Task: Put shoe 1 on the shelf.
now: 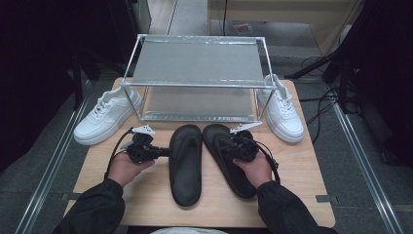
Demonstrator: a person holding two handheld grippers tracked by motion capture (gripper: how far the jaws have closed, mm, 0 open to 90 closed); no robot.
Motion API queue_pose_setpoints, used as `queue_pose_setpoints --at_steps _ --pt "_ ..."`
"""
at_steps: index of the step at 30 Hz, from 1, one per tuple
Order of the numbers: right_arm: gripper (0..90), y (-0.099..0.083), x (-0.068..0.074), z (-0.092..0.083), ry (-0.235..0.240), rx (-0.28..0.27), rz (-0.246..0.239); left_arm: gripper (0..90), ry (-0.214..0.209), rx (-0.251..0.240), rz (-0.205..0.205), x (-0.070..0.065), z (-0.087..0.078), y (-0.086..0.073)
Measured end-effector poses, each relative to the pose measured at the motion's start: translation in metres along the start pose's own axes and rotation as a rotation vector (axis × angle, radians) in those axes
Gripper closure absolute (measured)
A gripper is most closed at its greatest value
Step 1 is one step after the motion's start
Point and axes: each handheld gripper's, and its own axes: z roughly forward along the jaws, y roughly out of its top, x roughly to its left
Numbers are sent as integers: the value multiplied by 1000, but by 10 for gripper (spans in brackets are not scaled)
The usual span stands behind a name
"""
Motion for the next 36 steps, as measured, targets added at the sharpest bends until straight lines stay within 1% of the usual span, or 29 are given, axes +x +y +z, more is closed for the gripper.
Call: queue_pose_setpoints --at_steps 1,4,5,7,8,11,12,19,20,21,22,23,24,25,26,27,28,32,34,35,36 --pt "900 0 0 0 1 0 2 900 -3 18 -8 1 3 0" --pt "900 1 1 2 1 -2 0 900 -10 24 -18 3 4 -1" --pt "900 2 2 4 8 -5 0 900 -11 34 -20 4 6 -2" --pt "900 3 3 5 15 -6 -1 900 -10 37 -15 4 8 -3" --pt "900 3 4 6 21 -5 3 900 -10 40 -22 4 9 -3" --pt "900 4 6 8 20 -9 -3 900 -16 35 -27 6 9 -3" --pt "900 4 7 9 20 -12 2 900 -17 36 -36 6 9 -4" --pt "900 4 10 13 22 -30 7 900 -19 38 -46 4 10 -4" --pt "900 4 10 14 24 -32 4 900 -40 41 -53 4 10 -4" --pt "900 4 10 14 24 -32 4 900 -40 41 -53 4 10 -4" --pt "900 4 11 15 26 -36 7 900 -60 45 -51 2 12 -3" --pt "900 4 11 15 26 -36 7 900 -66 58 -34 -1 14 -3" --pt "900 4 12 16 25 -38 0 900 -37 68 -3 -8 17 -2" --pt "900 4 12 16 25 -38 0 900 -37 68 -3 -8 17 -2" --pt "900 4 12 15 23 -37 0 900 -49 67 -20 -6 17 -2" --pt "900 4 11 15 27 -38 4 900 -49 67 -20 -6 17 -2" --pt "900 4 11 16 27 -39 9 900 -54 61 -31 -6 17 -3" --pt "900 4 12 16 28 -41 12 900 -67 69 -31 -9 19 -2" --pt "900 4 11 16 31 -43 12 900 -65 69 -29 -11 21 -2" --pt "900 4 11 16 31 -44 12 900 -79 73 -37 -12 21 -2" --pt "900 4 11 16 31 -44 12 900 -79 73 -37 -12 21 -2"
